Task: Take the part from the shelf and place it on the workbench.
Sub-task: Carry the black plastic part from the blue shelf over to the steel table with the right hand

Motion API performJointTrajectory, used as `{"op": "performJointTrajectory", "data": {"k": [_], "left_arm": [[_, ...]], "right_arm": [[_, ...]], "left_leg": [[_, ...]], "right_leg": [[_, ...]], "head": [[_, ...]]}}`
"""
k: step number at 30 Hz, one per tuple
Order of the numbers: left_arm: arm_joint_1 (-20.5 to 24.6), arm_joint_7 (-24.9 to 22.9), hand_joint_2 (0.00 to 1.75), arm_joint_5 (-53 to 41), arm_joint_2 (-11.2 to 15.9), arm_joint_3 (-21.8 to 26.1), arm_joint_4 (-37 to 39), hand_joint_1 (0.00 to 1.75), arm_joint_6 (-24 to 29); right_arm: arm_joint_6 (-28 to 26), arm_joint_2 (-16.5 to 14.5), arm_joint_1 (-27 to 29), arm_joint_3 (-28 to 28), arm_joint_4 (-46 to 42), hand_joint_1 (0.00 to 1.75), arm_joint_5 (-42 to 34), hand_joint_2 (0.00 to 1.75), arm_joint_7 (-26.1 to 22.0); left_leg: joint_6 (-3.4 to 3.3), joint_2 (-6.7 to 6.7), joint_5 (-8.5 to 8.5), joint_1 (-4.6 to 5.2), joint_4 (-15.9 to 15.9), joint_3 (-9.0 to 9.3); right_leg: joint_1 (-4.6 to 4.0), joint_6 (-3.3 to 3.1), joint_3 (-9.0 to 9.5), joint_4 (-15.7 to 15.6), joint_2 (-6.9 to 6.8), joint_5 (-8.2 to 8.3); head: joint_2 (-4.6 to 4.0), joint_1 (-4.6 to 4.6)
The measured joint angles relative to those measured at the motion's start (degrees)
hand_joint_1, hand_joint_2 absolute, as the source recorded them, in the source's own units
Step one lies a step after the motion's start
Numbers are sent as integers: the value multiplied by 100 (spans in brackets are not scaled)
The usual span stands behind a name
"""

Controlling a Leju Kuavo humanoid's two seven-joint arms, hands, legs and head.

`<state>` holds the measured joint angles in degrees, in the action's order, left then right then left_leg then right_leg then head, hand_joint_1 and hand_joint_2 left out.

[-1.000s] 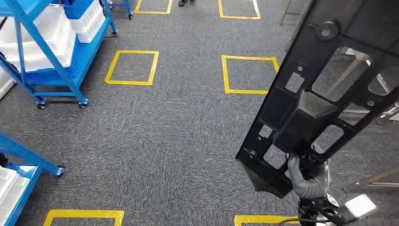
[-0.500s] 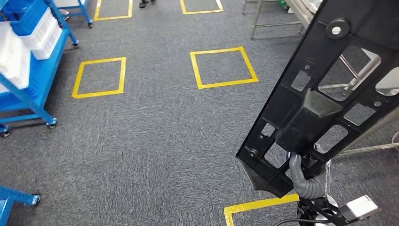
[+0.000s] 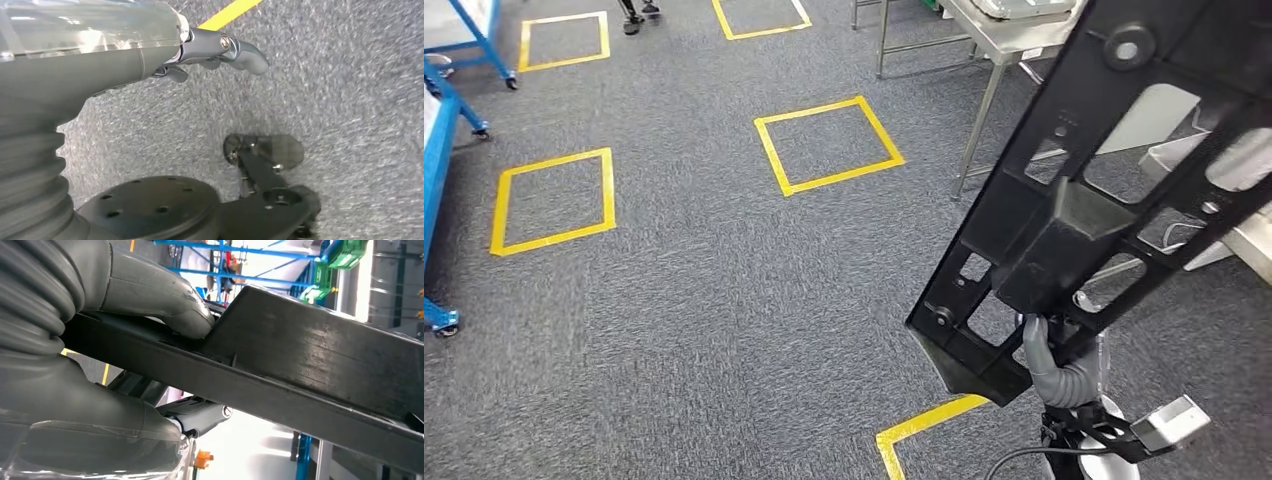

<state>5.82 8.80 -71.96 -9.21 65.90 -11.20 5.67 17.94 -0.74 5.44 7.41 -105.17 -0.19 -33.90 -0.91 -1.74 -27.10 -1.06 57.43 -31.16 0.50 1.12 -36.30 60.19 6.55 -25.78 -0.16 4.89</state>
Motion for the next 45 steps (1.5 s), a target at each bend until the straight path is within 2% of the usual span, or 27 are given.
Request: {"op": "performJointTrajectory", "data": {"k": [2, 4, 5, 6, 8, 10, 11, 14, 16, 18, 20, 21, 22, 24, 26, 28, 29, 30, 33, 35, 36, 38, 40, 41, 42, 44, 45], "left_arm": [[-11, -9, 175, -14, -1, 0, 0, 0, 1], [-40, -42, 175, -51, 0, -2, 1, 0, 1], [-46, -63, 175, -69, 1, -5, 1, 0, 1], [-45, -81, 175, -85, 1, -11, 1, 0, 1], [-39, -100, 175, -101, 0, -27, 0, 0, 1], [-38, -109, 175, -95, 0, -38, -1, 0, 7], [-38, -113, 175, -85, 1, -39, -1, 0, 11], [-27, -116, 175, -52, 1, -39, 1, 0, 26], [-21, -117, 175, -31, 1, -39, 1, 0, 34], [-43, -122, 175, -15, 1, -39, 1, 0, 36], [-72, -109, 175, -16, 1, -38, 1, 0, 36], [-77, -95, 175, -24, 1, -38, 1, 0, 36], [-77, -75, 175, -36, 1, -37, 1, 0, 36], [-71, -38, 175, -60, 4, -38, 1, 0, 34], [-66, -8, 175, -72, 9, -39, 1, 0, 33], [-48, 3, 175, -73, 19, -40, 0, 0, 33], [-32, 6, 175, -72, 26, -41, -1, 0, 33], [-18, 9, 175, -68, 32, -42, -1, 0, 33], [0, 7, 175, -56, 39, -44, -2, 0, 31], [-5, -5, 175, -53, 41, -43, -2, 0, 28], [-3, -10, 175, -49, 42, -42, -2, 0, 27], [12, -19, 175, -38, 42, -42, -2, 0, 27], [30, -22, 175, -24, 42, -42, -2, 0, 28], [37, -24, 175, -16, 42, -42, -2, 0, 30], [41, -26, 175, -9, 43, -42, -2, 0, 32], [52, -30, 175, 0, 43, -41, -2, 0, 39], [57, -32, 175, 2, 44, -40, -2, 0, 42]], "right_arm": [[-4, -17, -165, -45, 102, 175, -13, 175, 12], [-28, -31, -369, -122, 253, 175, -73, 175, 51], [-44, -37, -464, -162, 337, 175, -112, 175, 79], [-59, -39, -552, -193, 414, 175, -145, 175, 103], [-75, -39, -705, -239, 522, 175, -181, 175, 130], [-86, -39, -839, -282, 598, 175, -202, 175, 134], [-94, -39, -898, -304, 640, 175, -215, 175, 137], [-112, -39, -1039, -344, 789, 175, -262, 175, 161], [-113, -27, -1120, -381, 875, 175, -282, 175, 169], [-113, -2, -1185, -439, 964, 175, -291, 175, 169], [-127, 13, -1204, -484, 1049, 175, -293, 175, 169], [-143, 15, -1204, -497, 1082, 175, -293, 175, 169], [-161, 15, -1204, -503, 1104, 175, -293, 175, 170], [-199, 17, -1209, -506, 1128, 175, -293, 175, 178], [-233, 20, -1222, -522, 1137, 175, -285, 175, 204], [-254, 22, -1227, -542, 1140, 175, -272, 175, 235], [-261, 21, -1225, -547, 1141, 175, -267, 175, 246], [-266, 18, -1234, -548, 1145, 175, -261, 175, 253], [-269, -4, -1333, -569, 1190, 175, -247, 175, 267], [-260, -9, -1374, -586, 1254, 175, -232, 175, 272], [-251, -9, -1387, -590, 1292, 175, -222, 175, 274], [-226, -9, -1445, -594, 1367, 175, -202, 175, 275], [-207, -9, -1552, -610, 1430, 175, -193, 175, 270], [-196, -9, -1612, -625, 1463, 175, -191, 175, 264], [-186, -9, -1668, -638, 1498, 175, -191, 175, 259], [-169, -9, -1742, -658, 1564, 175, -191, 175, 252], [-166, -6, -1769, -666, 1591, 175, -191, 175, 249]], "left_leg": [[-43, 149, 22, 1, -37, 13], [-51, 324, 9, 14, -35, 13], [-47, 409, -2, 17, -33, 17], [-36, 486, -15, 17, -31, 26], [1, 615, -52, 20, -29, 69], [66, 720, -98, 53, -26, 117], [100, 772, -118, 69, -28, 138], [197, 894, -184, 67, -26, 192], [234, 647, -395, 39, 295, 83], [242, 322, -754, 20, 1059, -276], [248, 235, -894, 16, 1646, -617], [246, 226, -789, 15, 1637, -660], [238, 210, -576, 10, 1391, -593], [218, -13, -141, -17, 612, -316], [198, -249, -6, -33, 176, -154], [144, -228, -26, -10, 124, -128], [101, -159, -8, -5, 92, -111], [53, -88, 11, -10, 58, -90], [-28, 152, 31, 1, -1, -54], [-39, 315, 15, 23, 1, -52], [-37, 392, 5, 28, 2, -47], [-17, 530, -21, 35, 3, -20], [26, 643, -60, 64, 7, 19], [53, 695, -78, 80, 9, 36], [85, 750, -93, 95, 7, 50], [149, 845, -124, 92, -1, 79], [176, 798, -173, 82, 44, 79]], "right_leg": [[-6, 52, -292, 584, -394, -319], [29, 106, -658, 1293, -568, -597], [52, 128, -735, 1436, -602, -599], [73, 145, -685, 1342, -633, -491], [92, 147, -274, 582, -819, -117], [51, 79, 70, -62, -1066, 86], [25, 37, 120, -175, -1121, 92], [5, -76, 124, -216, -922, 91], [36, -148, 163, -272, -782, 119], [46, -194, 169, -287, -635, 123], [32, -207, 171, -278, -456, 117], [29, -204, 174, -269, -361, 112], [28, -194, 179, -254, -268, 104], [28, -153, 170, -203, -105, 75], [36, -89, 116, -152, 28, 62], [65, 0, 66, -162, 156, 89], [78, 38, 56, -160, 151, 93], [72, 68, 20, -97, 46, 56], [40, 118, -403, 740, -483, -369], [45, 139, -731, 1359, -598, -567], [47, 139, -758, 1399, -618, -520], [39, 116, -468, 844, -712, -189], [-10, 43, -69, 88, -977, 68], [-38, 2, 34, -117, -1063, 114], [-63, -38, 59, -187, -1089, 111], [-59, -105, 55, -203, -940, 130], [-44, -138, 69, -228, -870, 142]], "head": [[0, -1], [1, 0], [0, 0], [0, 1], [1, 1], [0, 1], [0, 1], [0, 1], [1, 2], [1, 3], [1, 2], [1, 2], [1, 2], [1, 2], [0, 1], [0, 2], [1, 2], [1, 2], [0, 1], [1, 1], [1, 1], [1, 1], [1, 1], [0, 1], [0, 1], [0, 1], [0, 1]]}}
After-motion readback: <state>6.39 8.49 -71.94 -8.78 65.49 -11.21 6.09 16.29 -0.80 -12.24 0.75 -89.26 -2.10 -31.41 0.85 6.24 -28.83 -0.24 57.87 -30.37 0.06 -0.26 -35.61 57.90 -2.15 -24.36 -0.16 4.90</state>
